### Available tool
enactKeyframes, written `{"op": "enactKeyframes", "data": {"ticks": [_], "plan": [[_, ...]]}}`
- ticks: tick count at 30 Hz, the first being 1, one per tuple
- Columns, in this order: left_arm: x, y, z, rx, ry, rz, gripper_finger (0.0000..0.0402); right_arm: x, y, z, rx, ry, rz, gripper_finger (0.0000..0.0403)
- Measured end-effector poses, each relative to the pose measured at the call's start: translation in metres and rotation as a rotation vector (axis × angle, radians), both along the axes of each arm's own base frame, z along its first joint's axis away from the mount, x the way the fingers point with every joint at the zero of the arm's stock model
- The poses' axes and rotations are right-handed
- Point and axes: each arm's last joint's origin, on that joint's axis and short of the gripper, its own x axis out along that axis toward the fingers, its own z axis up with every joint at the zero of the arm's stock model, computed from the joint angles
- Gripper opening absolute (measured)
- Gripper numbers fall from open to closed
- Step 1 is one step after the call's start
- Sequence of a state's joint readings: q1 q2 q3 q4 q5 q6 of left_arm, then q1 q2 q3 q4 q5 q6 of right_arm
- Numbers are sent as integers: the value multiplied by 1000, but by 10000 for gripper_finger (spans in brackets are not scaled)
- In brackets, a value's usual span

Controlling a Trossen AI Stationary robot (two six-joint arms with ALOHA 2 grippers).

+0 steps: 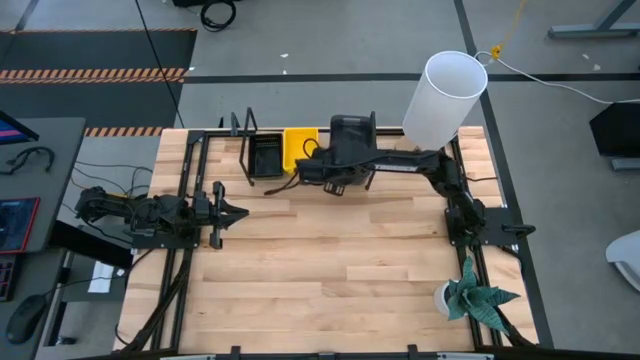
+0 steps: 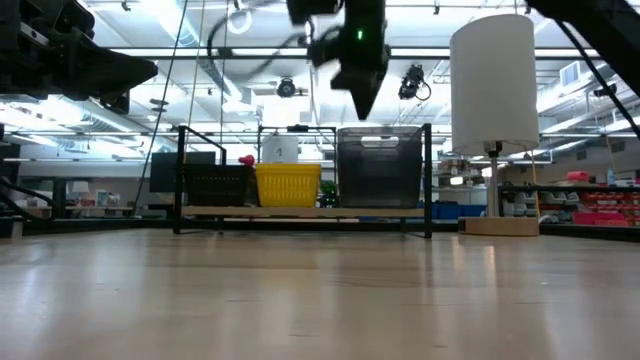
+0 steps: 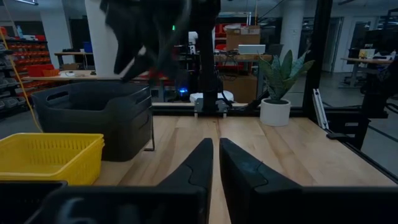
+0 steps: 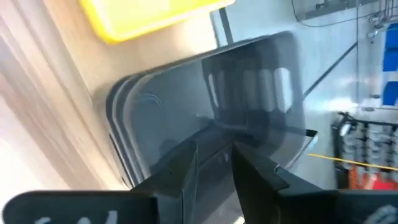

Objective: Stack baskets on shelf by color
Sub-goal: Return to Home Position

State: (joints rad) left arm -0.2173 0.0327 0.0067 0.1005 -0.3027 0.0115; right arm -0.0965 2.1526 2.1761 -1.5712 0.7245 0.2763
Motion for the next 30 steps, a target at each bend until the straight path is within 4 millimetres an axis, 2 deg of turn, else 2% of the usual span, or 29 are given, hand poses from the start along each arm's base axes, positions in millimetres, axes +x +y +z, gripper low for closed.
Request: {"op": "enactKeyframes", "data": {"ticks": [9, 16, 22, 30], "plan": [[0, 0, 0, 0, 0, 0, 33, -9, 16, 33, 97, -166, 13, 103], [0, 0, 0, 0, 0, 0, 40, 12, 32, 32, 234, -307, 149, 103], [0, 0, 0, 0, 0, 0, 33, 30, 39, 38, 274, -489, 236, 106], [0, 0, 0, 0, 0, 0, 30, 48, 37, 18, 282, -594, 297, 124]]}}
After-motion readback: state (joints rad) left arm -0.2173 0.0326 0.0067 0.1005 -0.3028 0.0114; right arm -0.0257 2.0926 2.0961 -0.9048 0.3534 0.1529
